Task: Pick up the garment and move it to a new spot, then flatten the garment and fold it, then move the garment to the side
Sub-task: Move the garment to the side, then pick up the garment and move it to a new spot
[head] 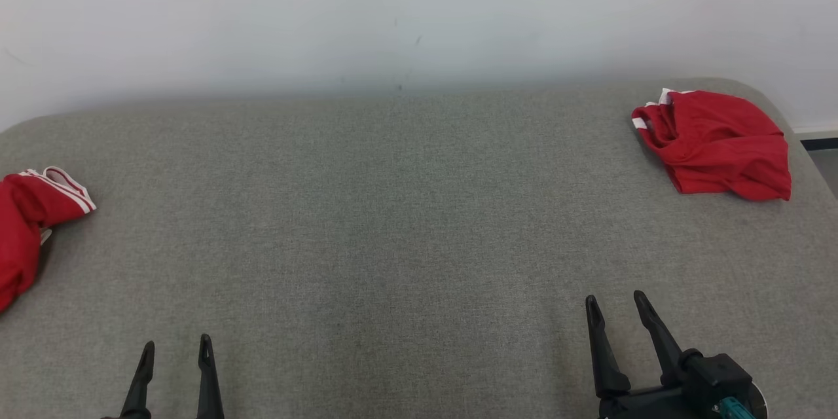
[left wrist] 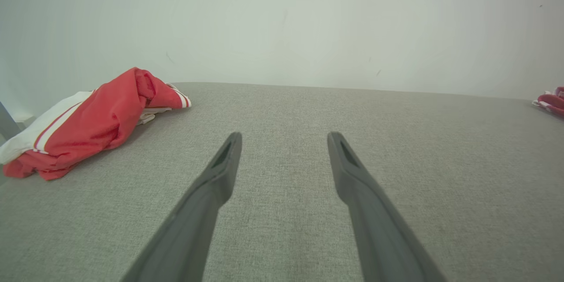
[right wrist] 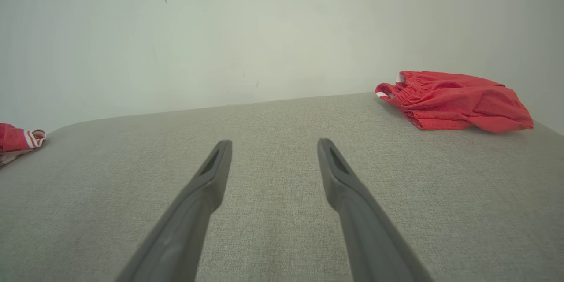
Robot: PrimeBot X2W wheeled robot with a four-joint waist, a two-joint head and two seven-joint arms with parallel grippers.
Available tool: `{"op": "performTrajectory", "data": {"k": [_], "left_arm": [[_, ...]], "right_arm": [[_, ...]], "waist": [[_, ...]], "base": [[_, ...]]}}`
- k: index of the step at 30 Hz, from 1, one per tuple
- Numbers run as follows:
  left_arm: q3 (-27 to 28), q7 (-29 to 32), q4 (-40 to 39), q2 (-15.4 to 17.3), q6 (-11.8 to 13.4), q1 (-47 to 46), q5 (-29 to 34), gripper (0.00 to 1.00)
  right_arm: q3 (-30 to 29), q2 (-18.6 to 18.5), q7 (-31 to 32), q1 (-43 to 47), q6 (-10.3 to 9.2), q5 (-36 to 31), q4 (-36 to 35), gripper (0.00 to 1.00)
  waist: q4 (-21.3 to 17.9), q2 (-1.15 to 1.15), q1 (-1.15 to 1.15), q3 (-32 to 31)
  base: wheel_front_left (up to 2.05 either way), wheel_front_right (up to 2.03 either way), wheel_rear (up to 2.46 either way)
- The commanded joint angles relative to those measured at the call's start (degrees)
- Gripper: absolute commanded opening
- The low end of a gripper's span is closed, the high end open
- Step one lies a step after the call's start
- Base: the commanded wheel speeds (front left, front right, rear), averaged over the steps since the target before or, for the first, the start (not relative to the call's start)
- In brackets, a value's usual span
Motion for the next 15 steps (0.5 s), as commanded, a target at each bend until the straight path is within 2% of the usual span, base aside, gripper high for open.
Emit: {"op": "performTrajectory", "data": {"k": [1, 15], "left_arm": [[0.1, -0.2, 0.2, -0.1, -0.3, 0.4, 0.4, 1.00], [1.1, -0.2, 2.7, -0.1, -0.9, 0.9, 3.4, 1.00]], "right_arm": [[0.2, 0.1, 0.0, 0.6, -0.14, 0.1, -0.1, 1.00], [-0.3, 0.1, 0.0, 1.1, -0.14, -0.5, 0.6, 1.00]], "waist": [[-0.1, 0.00, 0.00, 0.0], [-0.1, 0.00, 0.00, -0.3]], "base": [[0.00, 0.00, 0.00], [0.00, 0.00, 0.00]]}}
